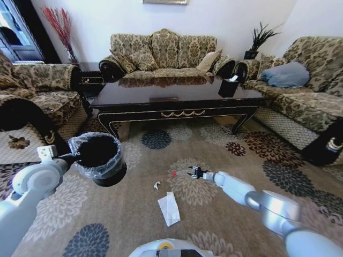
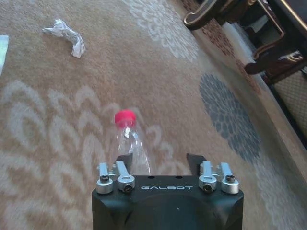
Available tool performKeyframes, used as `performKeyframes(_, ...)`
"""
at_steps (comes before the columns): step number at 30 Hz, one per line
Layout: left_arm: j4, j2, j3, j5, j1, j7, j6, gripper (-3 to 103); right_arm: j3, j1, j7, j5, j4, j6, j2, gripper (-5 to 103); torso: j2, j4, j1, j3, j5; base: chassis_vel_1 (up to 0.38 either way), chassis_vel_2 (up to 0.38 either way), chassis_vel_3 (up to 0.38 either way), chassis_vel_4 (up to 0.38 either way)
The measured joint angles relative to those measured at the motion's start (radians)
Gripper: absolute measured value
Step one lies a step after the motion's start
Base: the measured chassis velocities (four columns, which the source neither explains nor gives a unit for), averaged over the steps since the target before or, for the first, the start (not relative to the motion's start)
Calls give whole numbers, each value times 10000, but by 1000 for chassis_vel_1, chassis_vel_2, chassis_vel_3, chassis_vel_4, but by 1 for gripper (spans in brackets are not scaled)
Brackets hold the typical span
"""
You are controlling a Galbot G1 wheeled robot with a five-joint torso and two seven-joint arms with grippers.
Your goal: Move to the front of the table and pick up the trash from the floor, then place it into the trash bin.
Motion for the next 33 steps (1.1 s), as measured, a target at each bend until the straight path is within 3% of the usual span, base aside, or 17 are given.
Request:
performKeyframes(2,-24,-2,-52,-24,32,1,0,3,-93,53,2,-46,-84,0,110,67,0,0,0,0,0,0,0,0,0)
performKeyframes(4,-48,-7,-113,-54,83,9,0,3,-292,130,-13,-179,-318,20,331,78,0,-1,0,0,0,0,0,0,0)
performKeyframes(6,-49,-14,-122,-55,93,11,0,3,-348,144,-33,-226,-417,43,385,78,0,-2,0,0,0,0,0,0,0)
performKeyframes(8,-49,-58,-123,-55,100,11,3,3,-401,160,-108,-392,-708,116,481,94,0,-6,0,0,-1,0,0,0,0)
performKeyframes(11,-49,-94,-116,-39,112,12,3,3,-401,172,-131,-545,-926,148,527,99,0,-6,0,0,-1,0,0,0,0)
performKeyframes(16,-60,-123,-111,-23,174,10,6,3,-280,189,-26,-563,-1125,29,615,100,0,-6,0,0,-1,0,0,0,0)
performKeyframes(27,-126,-182,-211,27,363,-15,13,3,-414,-4,1138,-844,-1260,-810,818,100,0,-6,0,0,0,0,0,0,0)
performKeyframes(33,-128,-221,-260,38,412,-26,13,3,-575,-24,1379,-875,-1354,-1072,969,100,0,-3,0,0,0,0,0,0,0)
